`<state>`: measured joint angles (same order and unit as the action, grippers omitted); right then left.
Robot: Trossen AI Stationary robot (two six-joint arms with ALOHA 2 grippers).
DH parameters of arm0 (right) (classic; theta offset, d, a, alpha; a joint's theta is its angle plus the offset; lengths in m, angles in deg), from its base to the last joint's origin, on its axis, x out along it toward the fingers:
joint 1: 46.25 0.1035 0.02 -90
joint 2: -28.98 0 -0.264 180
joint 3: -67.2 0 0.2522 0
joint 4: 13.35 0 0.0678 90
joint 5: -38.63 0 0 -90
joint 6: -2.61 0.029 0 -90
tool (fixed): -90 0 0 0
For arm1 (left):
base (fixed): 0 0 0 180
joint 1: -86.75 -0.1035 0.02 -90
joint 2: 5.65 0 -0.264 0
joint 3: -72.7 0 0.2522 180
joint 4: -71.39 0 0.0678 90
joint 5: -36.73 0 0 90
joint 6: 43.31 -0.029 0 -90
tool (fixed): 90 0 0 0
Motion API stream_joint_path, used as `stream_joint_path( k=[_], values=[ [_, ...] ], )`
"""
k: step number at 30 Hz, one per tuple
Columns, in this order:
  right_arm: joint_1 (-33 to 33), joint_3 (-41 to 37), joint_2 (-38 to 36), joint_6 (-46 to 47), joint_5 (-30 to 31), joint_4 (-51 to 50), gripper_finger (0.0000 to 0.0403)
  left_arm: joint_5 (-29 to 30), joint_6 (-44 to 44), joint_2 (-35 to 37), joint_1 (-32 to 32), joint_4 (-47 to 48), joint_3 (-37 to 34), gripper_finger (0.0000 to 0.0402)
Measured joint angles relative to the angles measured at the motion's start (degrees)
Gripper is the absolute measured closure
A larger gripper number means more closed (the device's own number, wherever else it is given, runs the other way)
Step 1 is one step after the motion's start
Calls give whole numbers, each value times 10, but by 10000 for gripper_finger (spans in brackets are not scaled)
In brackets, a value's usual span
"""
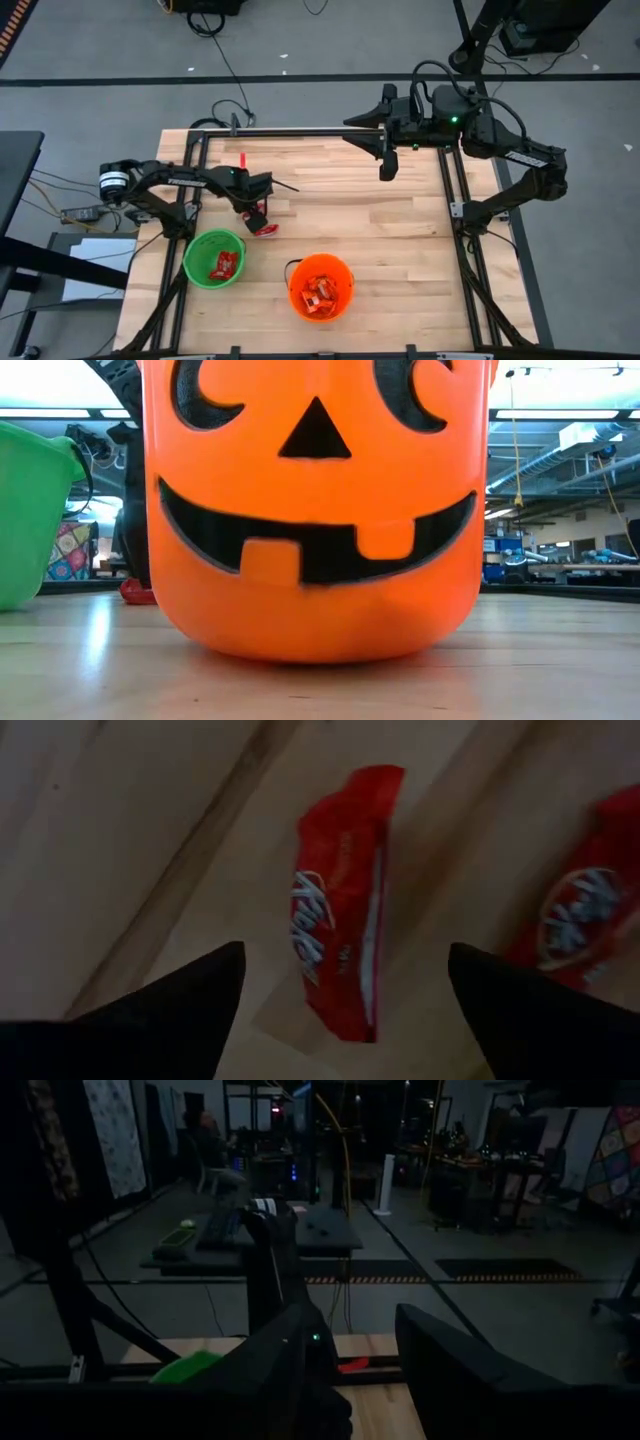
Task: Sort candy by brand, put in halloween buckets
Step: Put the red chocolate into the green bucket
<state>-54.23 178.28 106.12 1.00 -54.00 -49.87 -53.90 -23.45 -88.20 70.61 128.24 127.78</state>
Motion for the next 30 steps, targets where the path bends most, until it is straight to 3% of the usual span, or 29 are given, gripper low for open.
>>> stream_joint_path(
  k=[4, 12, 30],
  values=[
    [0, 0, 0, 3, 0, 0, 233, 25, -19, -15, 0, -2, 0, 57],
    [0, 0, 0, 4, 0, 7, 233, 20, -34, -30, 0, -6, 2, 108],
    [0, 0, 1, -14, 0, 43, 233, -6, -36, -32, 0, 39, 30, 291]
  ],
)
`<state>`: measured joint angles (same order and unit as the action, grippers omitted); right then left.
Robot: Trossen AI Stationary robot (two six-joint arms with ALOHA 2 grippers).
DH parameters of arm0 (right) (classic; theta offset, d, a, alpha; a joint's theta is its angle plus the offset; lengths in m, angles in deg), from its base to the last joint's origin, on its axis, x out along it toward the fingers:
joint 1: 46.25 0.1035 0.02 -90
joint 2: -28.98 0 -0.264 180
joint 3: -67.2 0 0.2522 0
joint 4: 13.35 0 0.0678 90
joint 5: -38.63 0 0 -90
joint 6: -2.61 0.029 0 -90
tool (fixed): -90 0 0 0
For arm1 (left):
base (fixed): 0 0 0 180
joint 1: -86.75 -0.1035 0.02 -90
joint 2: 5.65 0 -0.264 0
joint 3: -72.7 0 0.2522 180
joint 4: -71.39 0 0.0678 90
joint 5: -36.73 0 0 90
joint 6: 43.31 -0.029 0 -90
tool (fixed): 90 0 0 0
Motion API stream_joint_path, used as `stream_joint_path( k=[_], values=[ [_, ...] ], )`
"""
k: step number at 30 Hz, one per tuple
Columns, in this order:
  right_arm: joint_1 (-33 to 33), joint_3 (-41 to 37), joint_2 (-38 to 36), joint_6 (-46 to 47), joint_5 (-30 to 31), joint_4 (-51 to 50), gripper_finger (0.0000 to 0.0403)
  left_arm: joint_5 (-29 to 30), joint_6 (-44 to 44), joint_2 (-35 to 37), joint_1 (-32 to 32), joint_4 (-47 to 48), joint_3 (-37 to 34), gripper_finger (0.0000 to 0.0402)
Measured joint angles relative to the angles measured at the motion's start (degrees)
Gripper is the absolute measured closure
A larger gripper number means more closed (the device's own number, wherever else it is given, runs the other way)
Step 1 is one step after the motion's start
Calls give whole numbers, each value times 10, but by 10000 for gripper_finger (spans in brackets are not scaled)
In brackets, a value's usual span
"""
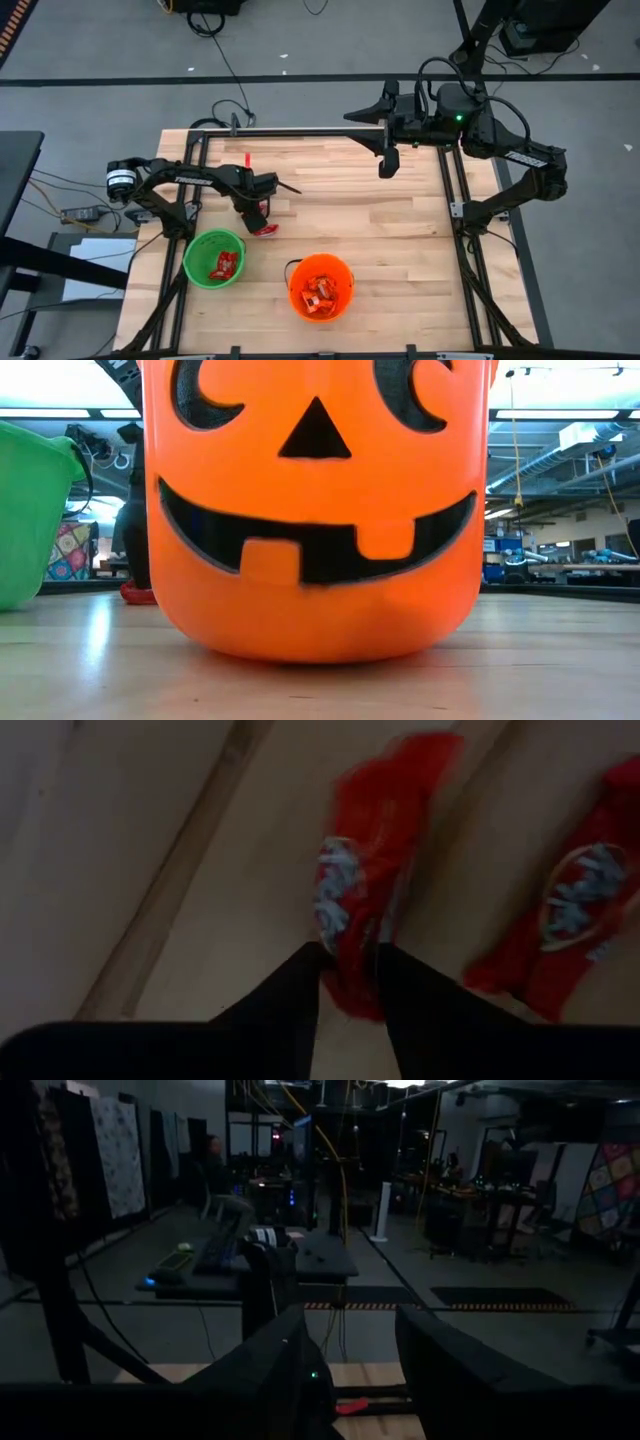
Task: Sort candy by brand, put in halloween buckets
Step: Put the red chocolate into the green bucket
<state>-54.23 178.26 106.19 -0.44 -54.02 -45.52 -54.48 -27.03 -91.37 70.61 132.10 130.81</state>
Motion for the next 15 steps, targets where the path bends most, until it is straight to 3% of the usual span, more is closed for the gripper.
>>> stream_joint_path(
  k=[10, 15],
  values=[
    [0, 0, 0, -2, 0, 0, 233, -15, -29, 0, 0, 63, 61, 346],
    [0, 0, 0, -2, -4, -1, 233, -48, -41, 0, 0, 148, 120, 358]
  ],
)
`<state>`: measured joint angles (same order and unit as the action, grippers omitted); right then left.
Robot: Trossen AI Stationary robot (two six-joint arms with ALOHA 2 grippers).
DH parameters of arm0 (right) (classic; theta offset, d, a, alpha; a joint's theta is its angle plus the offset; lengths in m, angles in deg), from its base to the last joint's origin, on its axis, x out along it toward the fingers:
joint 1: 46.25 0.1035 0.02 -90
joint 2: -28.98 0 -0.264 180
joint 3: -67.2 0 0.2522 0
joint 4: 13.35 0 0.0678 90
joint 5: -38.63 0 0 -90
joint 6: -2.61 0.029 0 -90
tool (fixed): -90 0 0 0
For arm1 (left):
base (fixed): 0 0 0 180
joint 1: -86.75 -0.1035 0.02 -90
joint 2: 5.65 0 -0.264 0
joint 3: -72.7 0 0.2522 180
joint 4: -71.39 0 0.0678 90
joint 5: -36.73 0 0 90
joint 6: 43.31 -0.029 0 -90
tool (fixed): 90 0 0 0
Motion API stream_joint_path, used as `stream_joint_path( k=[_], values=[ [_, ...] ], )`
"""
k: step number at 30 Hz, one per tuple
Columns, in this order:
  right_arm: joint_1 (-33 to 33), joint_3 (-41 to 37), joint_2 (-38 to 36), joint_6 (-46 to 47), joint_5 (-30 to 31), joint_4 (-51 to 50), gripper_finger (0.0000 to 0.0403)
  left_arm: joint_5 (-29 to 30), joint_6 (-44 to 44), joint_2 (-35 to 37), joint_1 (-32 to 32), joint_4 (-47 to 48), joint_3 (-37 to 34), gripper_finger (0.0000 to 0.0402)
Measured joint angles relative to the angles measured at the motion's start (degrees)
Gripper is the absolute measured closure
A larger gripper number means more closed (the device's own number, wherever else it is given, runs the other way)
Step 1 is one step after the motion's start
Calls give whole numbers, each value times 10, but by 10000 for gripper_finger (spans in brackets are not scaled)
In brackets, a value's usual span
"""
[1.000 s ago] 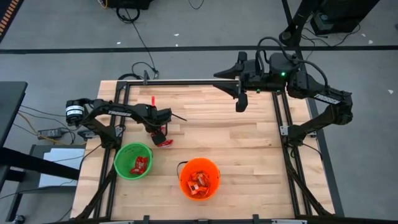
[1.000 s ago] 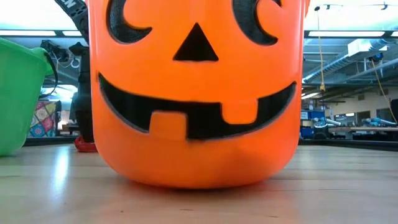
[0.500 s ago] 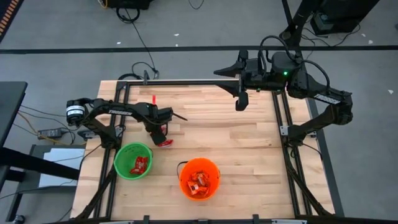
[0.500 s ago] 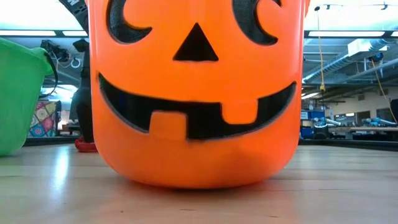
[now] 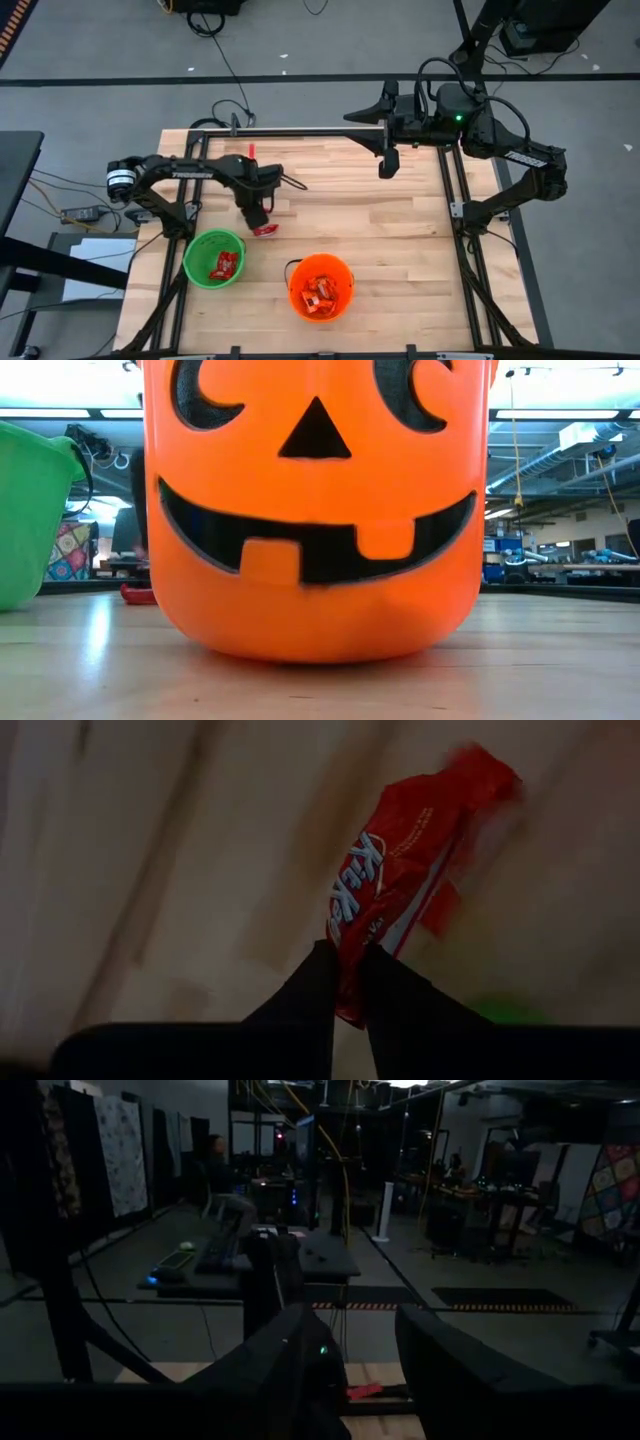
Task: Sort candy by brand, put in halloween buckets
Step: Put the red chocolate into the green bucket
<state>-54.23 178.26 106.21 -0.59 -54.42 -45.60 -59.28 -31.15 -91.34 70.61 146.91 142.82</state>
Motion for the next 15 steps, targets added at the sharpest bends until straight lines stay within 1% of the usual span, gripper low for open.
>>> stream_joint_path(
  k=[4, 7, 9, 10, 12, 14, 15],
  values=[
    [0, 0, 0, 0, 0, -6, 233, -60, -29, 0, 1, 130, 89, 359],
    [0, 0, 0, 0, 0, -16, 233, -115, -49, 1, 3, 239, 180, 360],
    [0, 0, 0, 0, 0, -23, 233, -142, -58, 5, 6, 289, 247, 360],
    [0, 0, 0, 0, 0, -25, 233, -158, -56, 8, 11, 287, 278, 360],
    [0, 0, 0, 0, 0, -27, 233, -208, -40, 26, 17, 274, 335, 361],
    [0, 0, 0, 0, -1, -28, 233, -260, -25, 35, 29, 284, 396, 361],
    [0, 0, 0, 0, -2, -28, 233, -273, -13, 42, 34, 282, 421, 361]
  ],
)
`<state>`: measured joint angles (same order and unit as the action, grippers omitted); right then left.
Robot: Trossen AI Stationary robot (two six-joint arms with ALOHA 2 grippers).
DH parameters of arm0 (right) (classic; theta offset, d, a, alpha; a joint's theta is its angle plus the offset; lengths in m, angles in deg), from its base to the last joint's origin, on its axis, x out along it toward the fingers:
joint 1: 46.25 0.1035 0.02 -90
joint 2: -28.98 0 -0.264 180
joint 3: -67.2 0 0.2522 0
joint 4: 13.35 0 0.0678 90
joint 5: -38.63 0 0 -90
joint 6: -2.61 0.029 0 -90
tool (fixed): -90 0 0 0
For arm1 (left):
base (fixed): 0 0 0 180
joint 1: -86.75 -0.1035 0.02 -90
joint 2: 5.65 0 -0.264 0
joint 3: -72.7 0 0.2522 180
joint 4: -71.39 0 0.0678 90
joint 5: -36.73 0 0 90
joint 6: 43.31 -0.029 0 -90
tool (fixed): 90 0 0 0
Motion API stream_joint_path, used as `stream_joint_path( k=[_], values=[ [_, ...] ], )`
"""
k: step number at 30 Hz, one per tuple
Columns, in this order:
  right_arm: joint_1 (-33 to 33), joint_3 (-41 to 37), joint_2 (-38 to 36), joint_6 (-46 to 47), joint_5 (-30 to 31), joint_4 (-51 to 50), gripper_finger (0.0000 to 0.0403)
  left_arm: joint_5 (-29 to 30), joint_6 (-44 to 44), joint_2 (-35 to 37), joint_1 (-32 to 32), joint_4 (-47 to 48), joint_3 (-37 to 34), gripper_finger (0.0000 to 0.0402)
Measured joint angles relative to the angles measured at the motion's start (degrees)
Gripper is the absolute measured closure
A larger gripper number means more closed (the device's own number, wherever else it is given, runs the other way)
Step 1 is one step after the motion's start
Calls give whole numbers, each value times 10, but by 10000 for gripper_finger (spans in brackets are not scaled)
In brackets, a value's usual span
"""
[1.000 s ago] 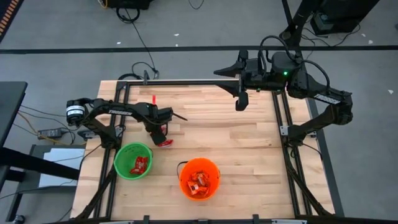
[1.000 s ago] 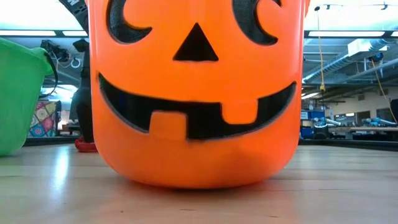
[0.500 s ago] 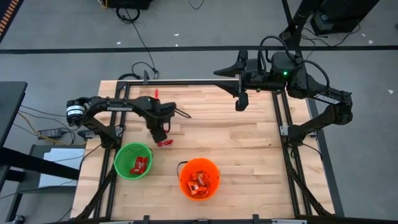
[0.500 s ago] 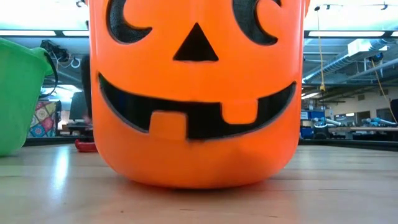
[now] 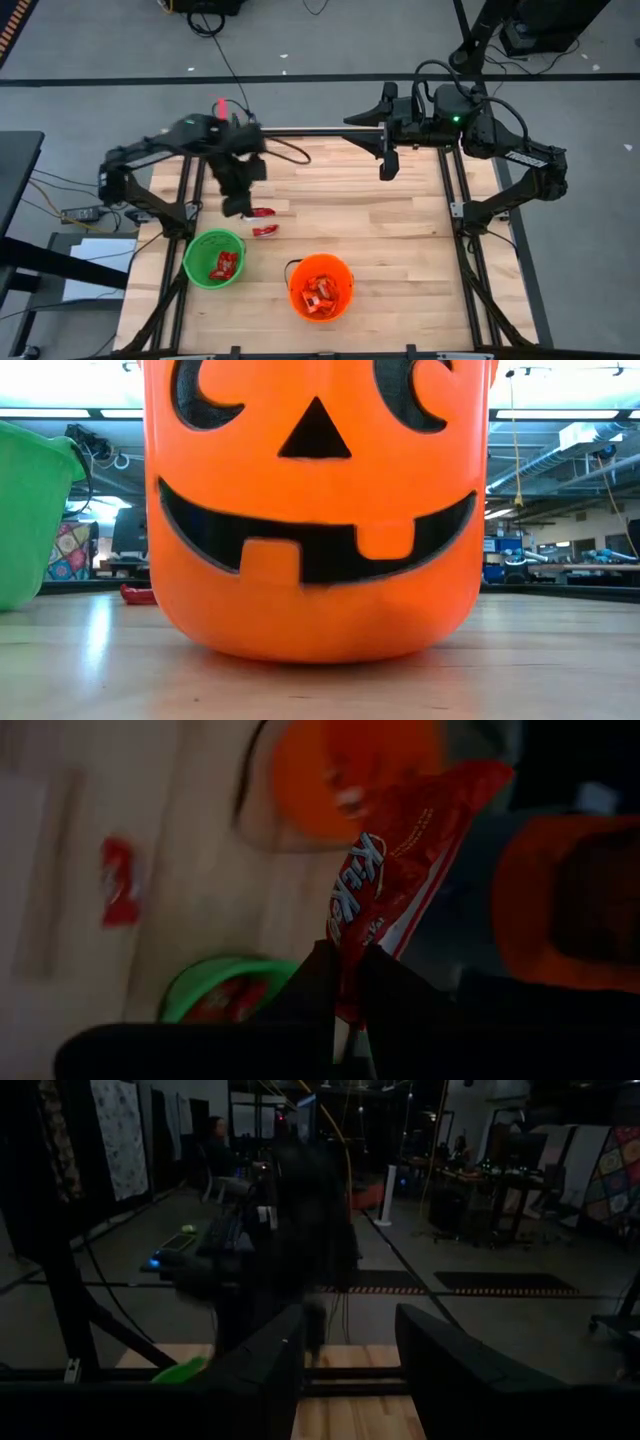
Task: Sort candy by brand, put in halloween buckets
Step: Put the red chocolate into the green bucket
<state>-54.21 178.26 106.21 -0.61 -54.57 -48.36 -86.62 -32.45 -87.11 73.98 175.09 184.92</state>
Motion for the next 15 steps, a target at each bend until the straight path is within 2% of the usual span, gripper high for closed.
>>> stream_joint_path(
  k=[4, 8, 15],
  values=[
    [0, 0, 0, -4, 0, 0, 233, -3, 68, 24, 30, 0, 66, 361],
    [0, 0, 0, -7, 0, 2, 233, 12, 148, 68, 64, 3, 74, 361],
    [0, 0, 0, -10, 2, 24, 233, 99, 265, 155, 136, 3, -6, 361]
  ],
)
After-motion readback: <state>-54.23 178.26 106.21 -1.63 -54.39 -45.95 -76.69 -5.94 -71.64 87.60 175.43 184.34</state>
